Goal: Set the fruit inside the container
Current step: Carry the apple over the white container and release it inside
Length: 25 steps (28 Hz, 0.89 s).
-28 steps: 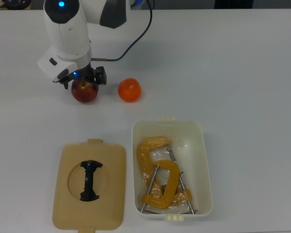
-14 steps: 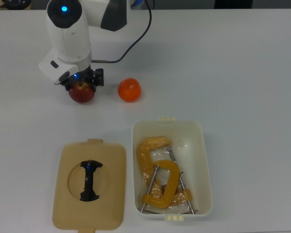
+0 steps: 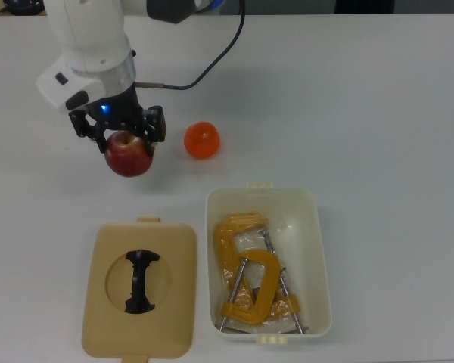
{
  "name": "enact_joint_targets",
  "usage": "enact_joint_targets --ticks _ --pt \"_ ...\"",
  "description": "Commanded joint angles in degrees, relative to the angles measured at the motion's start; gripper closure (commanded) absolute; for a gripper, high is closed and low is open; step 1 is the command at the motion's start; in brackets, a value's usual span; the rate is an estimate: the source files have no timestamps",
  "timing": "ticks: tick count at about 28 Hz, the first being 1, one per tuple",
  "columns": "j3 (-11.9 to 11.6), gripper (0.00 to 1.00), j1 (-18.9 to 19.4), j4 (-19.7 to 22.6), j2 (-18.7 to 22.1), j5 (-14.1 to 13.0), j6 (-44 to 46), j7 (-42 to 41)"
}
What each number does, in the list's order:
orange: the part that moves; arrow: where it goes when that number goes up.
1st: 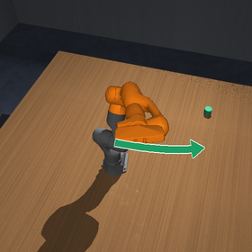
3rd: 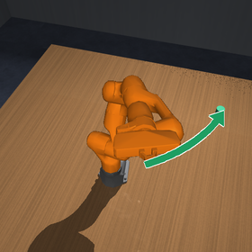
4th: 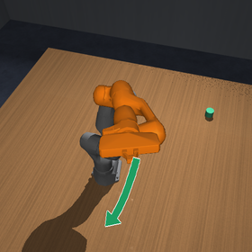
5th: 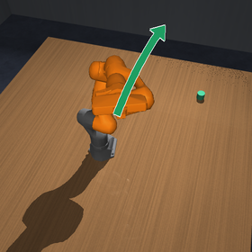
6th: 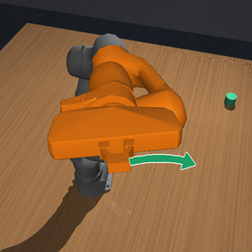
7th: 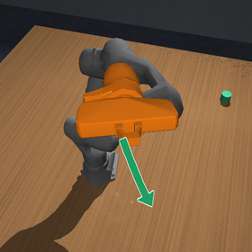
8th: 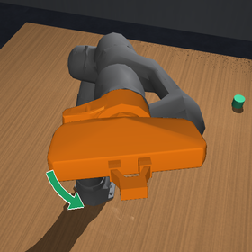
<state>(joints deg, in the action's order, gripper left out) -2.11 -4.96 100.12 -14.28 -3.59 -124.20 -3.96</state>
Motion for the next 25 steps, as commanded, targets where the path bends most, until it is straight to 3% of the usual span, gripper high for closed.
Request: enact_joint_targets --ticks 1,8,16,18,21,22,25 --pt "2.98 0.72 0.48 -5.8 -1.71 -2.57 1.86 4.03" --pt "8.7 0.73 0.92 -7.93 -5.23 -1.08 -10.88 10.54" --pt "9.23 0.72 4.61 -8.01 -7.08 3.58 -18.0 15.91" --pt "9.23 0.61 4.96 -8.01 -7.08 3.59 -18.1 16.09" --pt "9.23 0.12 5.05 -8.01 -7.08 3.5 -18.1 16.61" --pt "9.23 0.0 5.05 -8.01 -6.99 3.67 -18.01 16.88" --pt "9.23 0.0 5.05 -8.1 -6.9 3.67 -17.92 16.88"
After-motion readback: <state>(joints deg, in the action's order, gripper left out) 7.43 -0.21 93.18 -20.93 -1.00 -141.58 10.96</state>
